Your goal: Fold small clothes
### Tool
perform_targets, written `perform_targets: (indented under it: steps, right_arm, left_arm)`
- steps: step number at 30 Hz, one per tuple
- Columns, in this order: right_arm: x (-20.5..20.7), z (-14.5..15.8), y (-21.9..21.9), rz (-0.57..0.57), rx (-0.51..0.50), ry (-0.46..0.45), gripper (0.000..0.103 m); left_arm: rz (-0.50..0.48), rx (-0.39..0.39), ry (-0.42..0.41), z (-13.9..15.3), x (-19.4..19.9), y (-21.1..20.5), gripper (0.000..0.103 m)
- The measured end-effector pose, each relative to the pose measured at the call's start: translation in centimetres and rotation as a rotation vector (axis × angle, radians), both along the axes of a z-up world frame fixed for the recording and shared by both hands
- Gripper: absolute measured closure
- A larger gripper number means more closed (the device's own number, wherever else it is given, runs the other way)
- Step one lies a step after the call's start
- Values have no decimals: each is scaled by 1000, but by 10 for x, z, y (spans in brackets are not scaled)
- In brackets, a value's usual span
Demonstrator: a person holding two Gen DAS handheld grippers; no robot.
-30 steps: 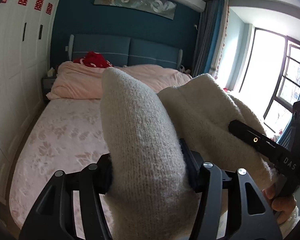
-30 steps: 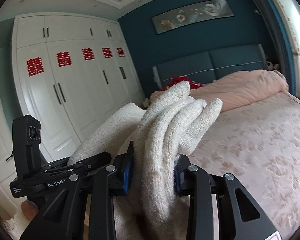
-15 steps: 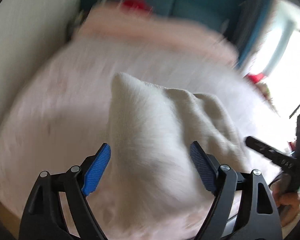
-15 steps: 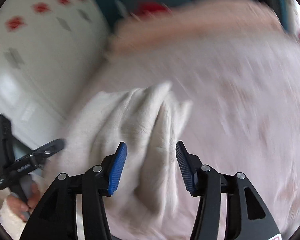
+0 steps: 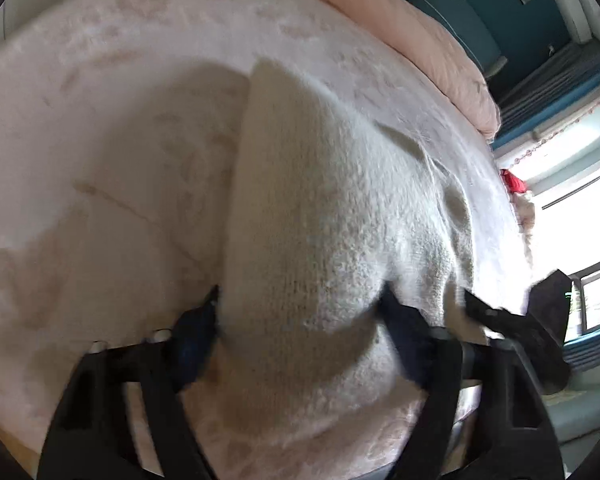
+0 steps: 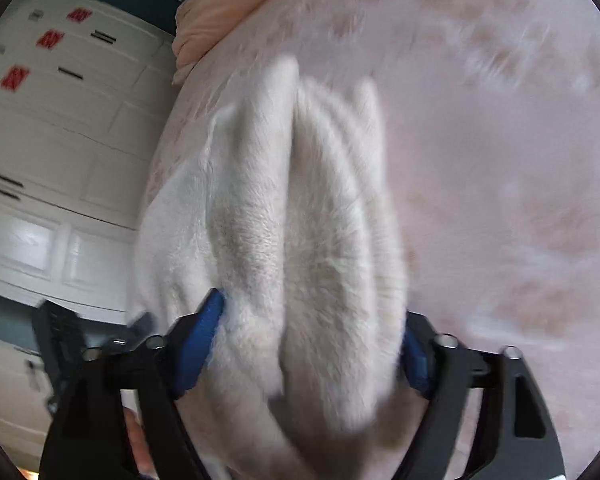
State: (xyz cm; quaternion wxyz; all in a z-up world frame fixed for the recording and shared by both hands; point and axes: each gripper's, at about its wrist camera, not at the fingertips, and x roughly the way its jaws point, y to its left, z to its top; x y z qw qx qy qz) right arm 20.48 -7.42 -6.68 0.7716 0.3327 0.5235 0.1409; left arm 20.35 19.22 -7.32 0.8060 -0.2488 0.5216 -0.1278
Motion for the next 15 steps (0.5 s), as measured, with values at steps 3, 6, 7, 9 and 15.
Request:
perform_targets:
  steps: [3, 6, 7, 9, 15]
  right_arm:
    - [7, 35, 9, 22, -80, -94, 62]
    - [0, 106, 16, 48, -162, -293, 67]
    - [0, 119, 15, 47, -167, -326, 67]
    - [-1, 129, 9, 39, -180, -353, 65]
    - [-9, 31, -12, 11, -202, -82, 53]
  left_arm:
    - [-34, 35, -78, 25, 3, -5, 60]
    - [-64, 83, -242, 79, -4, -12, 62]
    - [-65, 84, -272, 89, -4, -12, 62]
    - [-70, 82, -300, 102, -4, -13, 59]
    - [-82, 284, -96, 22, -5, -26, 49]
